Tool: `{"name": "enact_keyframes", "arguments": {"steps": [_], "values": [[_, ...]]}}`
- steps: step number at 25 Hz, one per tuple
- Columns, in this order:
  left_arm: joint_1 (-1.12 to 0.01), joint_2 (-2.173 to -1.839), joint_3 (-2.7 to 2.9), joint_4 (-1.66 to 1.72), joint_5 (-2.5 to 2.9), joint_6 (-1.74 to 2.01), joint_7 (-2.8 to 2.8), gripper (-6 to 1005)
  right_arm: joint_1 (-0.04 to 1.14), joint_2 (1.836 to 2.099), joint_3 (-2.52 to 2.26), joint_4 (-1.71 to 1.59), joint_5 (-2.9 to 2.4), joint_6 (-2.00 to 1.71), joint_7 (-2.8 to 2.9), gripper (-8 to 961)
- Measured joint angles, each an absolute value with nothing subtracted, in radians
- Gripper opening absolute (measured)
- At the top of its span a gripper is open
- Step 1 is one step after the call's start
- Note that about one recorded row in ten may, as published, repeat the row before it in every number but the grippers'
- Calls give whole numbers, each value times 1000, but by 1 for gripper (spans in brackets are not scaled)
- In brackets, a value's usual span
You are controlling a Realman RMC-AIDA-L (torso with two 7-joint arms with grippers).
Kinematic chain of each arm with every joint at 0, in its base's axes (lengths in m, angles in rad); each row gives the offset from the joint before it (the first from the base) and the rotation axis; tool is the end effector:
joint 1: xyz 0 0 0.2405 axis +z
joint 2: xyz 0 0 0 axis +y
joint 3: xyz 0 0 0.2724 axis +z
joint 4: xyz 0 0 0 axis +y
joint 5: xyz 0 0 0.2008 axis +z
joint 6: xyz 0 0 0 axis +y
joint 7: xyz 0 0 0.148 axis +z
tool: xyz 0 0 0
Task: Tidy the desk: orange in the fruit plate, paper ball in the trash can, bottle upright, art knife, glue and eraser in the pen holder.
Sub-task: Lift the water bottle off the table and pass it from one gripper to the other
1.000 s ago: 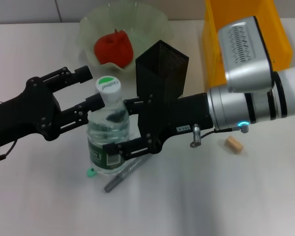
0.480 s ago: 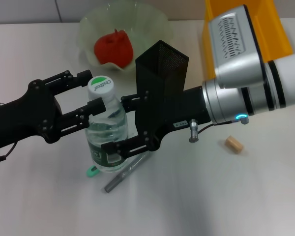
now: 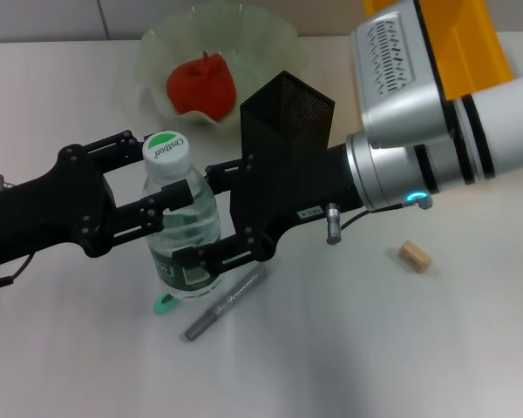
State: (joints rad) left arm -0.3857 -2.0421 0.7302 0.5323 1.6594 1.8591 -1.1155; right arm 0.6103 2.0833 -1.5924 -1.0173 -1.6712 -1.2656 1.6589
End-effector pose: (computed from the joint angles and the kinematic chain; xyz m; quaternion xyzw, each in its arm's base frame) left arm -0.2681 0.2727 0.0141 -0.8914 -0.1245 -0.4185 0.1214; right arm 0.1235 0.3281 -0.0884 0.9865 -0.0302 -0.1611 0.0034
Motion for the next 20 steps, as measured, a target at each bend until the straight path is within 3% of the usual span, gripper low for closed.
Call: {"name": "enact_keyframes", "arguments": {"steps": [20], "values": [[-403, -2050, 730, 532, 1660, 1835, -1114, 654, 629, 2088, -1594, -1011, -1683, -1255, 1666, 759]]}}
